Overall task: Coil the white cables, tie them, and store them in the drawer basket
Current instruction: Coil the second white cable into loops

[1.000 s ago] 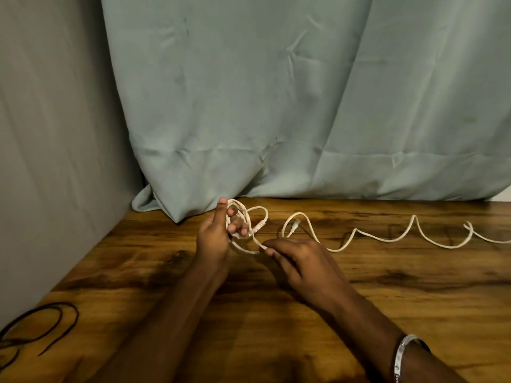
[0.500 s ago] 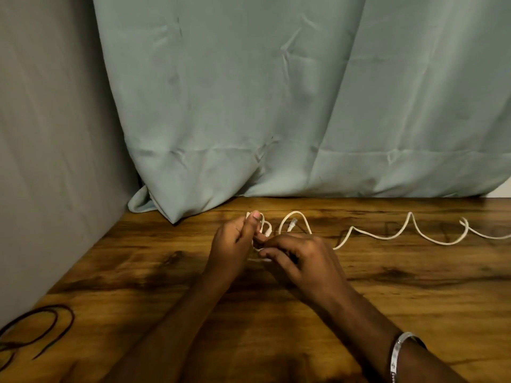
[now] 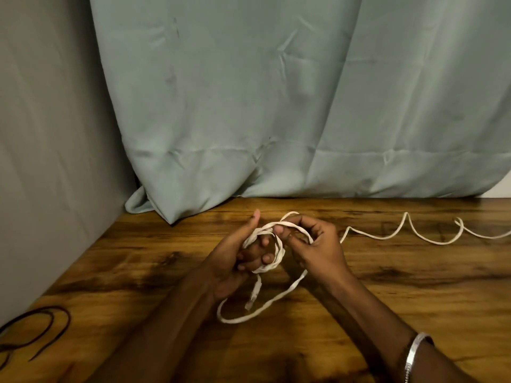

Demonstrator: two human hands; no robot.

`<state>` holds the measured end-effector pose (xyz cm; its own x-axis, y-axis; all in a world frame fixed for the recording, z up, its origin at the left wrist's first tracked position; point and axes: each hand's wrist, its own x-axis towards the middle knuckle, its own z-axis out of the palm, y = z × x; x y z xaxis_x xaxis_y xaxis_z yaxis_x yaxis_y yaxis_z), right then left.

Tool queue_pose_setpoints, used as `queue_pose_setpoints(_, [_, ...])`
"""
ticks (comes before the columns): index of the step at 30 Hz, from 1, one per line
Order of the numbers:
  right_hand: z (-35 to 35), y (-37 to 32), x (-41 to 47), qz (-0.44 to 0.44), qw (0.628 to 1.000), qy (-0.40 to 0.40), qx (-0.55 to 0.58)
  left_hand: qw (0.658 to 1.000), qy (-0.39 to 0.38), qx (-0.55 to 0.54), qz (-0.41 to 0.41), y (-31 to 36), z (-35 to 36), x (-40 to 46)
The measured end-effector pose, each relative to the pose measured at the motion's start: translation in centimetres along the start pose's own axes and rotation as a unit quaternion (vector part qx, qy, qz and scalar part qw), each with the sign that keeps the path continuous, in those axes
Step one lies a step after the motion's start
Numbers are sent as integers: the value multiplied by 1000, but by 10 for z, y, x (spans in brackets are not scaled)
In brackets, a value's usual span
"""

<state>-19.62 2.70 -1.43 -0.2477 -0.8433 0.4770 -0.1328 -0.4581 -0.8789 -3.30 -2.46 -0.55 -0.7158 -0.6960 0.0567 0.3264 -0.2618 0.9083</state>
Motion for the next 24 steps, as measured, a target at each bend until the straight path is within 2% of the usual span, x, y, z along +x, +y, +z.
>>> queue_pose_setpoints(2, [0,-1,0,8,999,20,39,1000,-1,5,19,0,1,-2])
queue_pose_setpoints(5, [1,-2,-1,52,996,20,73,996,56,-2,62,2,7,-2])
queue_pose_setpoints(8, [2,-2,-4,112,988,-38,100,992,101,-19,73,5,9,0])
queue_pose_setpoints(12, [9,-3,-11,129,983,-89,98,991,118,6,60,3,2,1])
queue_pose_setpoints(14, [11,-3,-11,133,984,-67,99,993,107,18,53,1,0,4])
queue_pose_setpoints(18, [10,-3,-8,130,991,-8,-24,995,51,63,58,-10,1,7])
queue_pose_setpoints(20, [6,-4,-7,127,990,23,-60,997,38,51,46,-15,0,10])
queue_pose_setpoints(24, [-2,1,-3,112,988,25,-102,998,15,53,38,-15,-4,13])
